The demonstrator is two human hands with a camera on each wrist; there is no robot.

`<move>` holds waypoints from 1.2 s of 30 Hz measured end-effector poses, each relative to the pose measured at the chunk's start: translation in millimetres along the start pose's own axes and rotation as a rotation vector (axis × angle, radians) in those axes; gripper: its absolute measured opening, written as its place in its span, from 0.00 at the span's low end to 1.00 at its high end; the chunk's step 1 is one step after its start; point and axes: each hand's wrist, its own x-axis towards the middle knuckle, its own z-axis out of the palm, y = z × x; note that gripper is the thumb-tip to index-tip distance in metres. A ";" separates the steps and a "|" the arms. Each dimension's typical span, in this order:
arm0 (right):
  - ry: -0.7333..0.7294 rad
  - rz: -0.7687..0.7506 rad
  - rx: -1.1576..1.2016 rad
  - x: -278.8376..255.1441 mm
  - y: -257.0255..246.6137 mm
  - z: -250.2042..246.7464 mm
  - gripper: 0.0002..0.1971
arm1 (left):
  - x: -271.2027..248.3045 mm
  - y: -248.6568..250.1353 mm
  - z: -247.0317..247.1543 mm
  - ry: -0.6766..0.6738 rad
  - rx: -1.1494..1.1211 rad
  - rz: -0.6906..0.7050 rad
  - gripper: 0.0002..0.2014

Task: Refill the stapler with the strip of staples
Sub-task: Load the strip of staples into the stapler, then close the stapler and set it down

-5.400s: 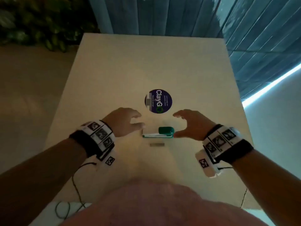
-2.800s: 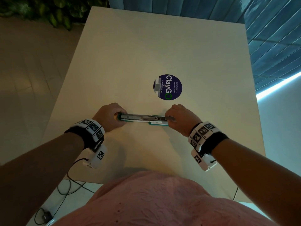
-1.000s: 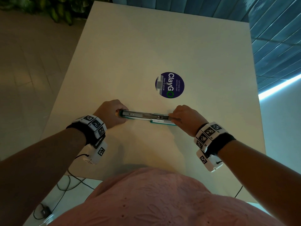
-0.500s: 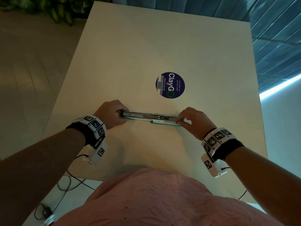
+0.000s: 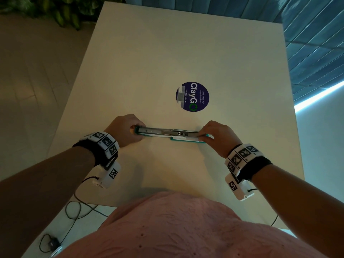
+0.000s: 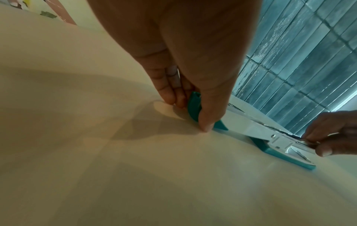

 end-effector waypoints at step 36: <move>-0.091 0.144 0.039 11.1 16.3 10.7 0.19 | 45.2 114.4 49.8 -0.129 -0.018 0.444 0.17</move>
